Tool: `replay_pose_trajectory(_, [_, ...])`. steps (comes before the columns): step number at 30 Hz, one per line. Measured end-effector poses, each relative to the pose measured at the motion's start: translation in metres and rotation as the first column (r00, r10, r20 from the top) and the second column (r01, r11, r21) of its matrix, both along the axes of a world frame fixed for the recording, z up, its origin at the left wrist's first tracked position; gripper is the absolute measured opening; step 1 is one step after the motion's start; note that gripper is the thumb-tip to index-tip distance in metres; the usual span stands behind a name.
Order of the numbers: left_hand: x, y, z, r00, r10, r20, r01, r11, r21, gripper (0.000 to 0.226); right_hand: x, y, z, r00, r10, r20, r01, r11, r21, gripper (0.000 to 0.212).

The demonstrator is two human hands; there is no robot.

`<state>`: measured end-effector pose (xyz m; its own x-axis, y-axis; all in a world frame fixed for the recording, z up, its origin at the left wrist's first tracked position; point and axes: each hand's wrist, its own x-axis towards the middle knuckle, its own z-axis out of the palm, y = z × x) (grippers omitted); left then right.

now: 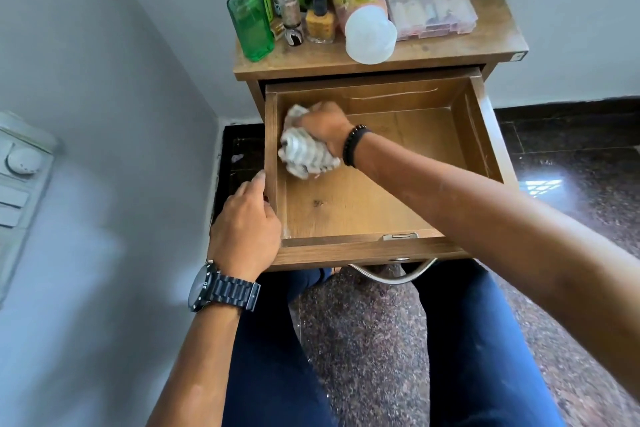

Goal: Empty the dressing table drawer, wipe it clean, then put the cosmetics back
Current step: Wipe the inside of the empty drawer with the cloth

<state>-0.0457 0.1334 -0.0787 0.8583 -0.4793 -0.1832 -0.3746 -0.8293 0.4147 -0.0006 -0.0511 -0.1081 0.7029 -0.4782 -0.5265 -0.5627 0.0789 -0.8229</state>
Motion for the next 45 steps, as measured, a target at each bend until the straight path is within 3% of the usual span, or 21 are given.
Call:
replay_pose_trajectory(2, [0.001,0.000,0.000,1.000,0.002,-0.006,-0.002,1.000,-0.005,0.050,0.015,0.000,-0.006,0.994,-0.102,0.037,0.104,0.994,-0.041,0.014])
replay_pose_trajectory(4, [0.001,0.000,0.000,1.000,0.008,-0.010,-0.008,1.000,-0.002,0.050,0.017,0.004,-0.012,0.995,-0.085,0.055,0.090,0.991,-0.101,0.014])
replay_pose_trajectory(6, [0.000,0.000,0.000,1.000,0.009,-0.013,-0.009,1.000,0.001,0.050,0.008,0.003,-0.011,0.998,-0.005,0.058,0.008,0.998,-0.061,0.016])
replay_pose_trajectory(9, [0.000,-0.001,0.000,0.999,0.017,-0.028,-0.017,1.000,-0.018,0.050,-0.022,0.003,0.006,0.968,0.248,-0.030,-0.250,0.966,-0.069,0.018])
replay_pose_trajectory(11, [0.001,0.000,0.000,0.999,0.031,-0.041,-0.032,0.999,-0.031,0.050,-0.047,0.011,0.015,0.875,0.467,-0.125,-0.475,0.879,-0.038,0.023])
replay_pose_trajectory(13, [0.002,0.001,0.000,0.998,0.043,-0.055,-0.045,0.998,-0.038,0.050,-0.066,0.019,0.019,0.720,0.673,-0.168,-0.675,0.736,0.054,0.023])
replay_pose_trajectory(16, [0.002,0.002,0.001,0.996,0.041,-0.074,-0.046,0.997,-0.063,0.052,-0.068,0.019,0.019,0.571,0.802,-0.178,-0.810,0.585,0.038,0.022])
replay_pose_trajectory(20, [0.004,0.005,0.000,0.994,0.051,-0.099,-0.059,0.995,-0.076,0.054,-0.061,0.024,0.014,0.570,0.810,-0.134,-0.816,0.578,0.023,0.025])
replay_pose_trajectory(23, [0.004,0.004,0.000,0.994,0.041,-0.106,-0.051,0.995,-0.088,0.053,-0.068,0.029,0.009,0.580,0.810,-0.081,-0.814,0.575,-0.086,0.012])
replay_pose_trajectory(26, [0.004,0.004,0.001,0.993,0.040,-0.112,-0.051,0.994,-0.093,0.052,-0.074,0.031,0.013,0.522,0.852,-0.043,-0.823,0.489,-0.288,0.015])
replay_pose_trajectory(28, [0.004,0.005,0.002,0.992,0.046,-0.120,-0.058,0.993,-0.100,0.052,-0.078,0.033,0.016,0.457,0.889,-0.036,-0.842,0.419,-0.341,0.020])
replay_pose_trajectory(31, [0.004,0.004,0.003,0.991,0.047,-0.129,-0.061,0.992,-0.108,0.053,-0.076,0.032,0.011,0.346,0.916,-0.202,-0.867,0.230,-0.441,0.031])
replay_pose_trajectory(33, [0.004,0.004,0.003,0.990,0.051,-0.131,-0.065,0.992,-0.111,0.054,-0.072,0.032,0.011,0.314,0.909,-0.273,-0.874,0.165,-0.457,0.035])
replay_pose_trajectory(39, [0.004,0.005,0.003,0.987,0.065,-0.147,-0.083,0.990,-0.118,0.053,-0.078,0.029,0.024,0.363,0.912,-0.189,-0.858,0.248,-0.450,0.031])
replay_pose_trajectory(43, [0.004,0.005,0.003,0.989,0.039,-0.141,-0.055,0.992,-0.110,0.048,-0.074,0.035,0.014,0.265,0.916,-0.300,-0.857,0.081,-0.509,0.032])
replay_pose_trajectory(45, [0.004,0.004,0.004,0.989,0.033,-0.147,-0.049,0.993,-0.104,0.047,-0.068,0.036,0.014,0.235,0.914,-0.331,-0.871,0.047,-0.490,0.033])
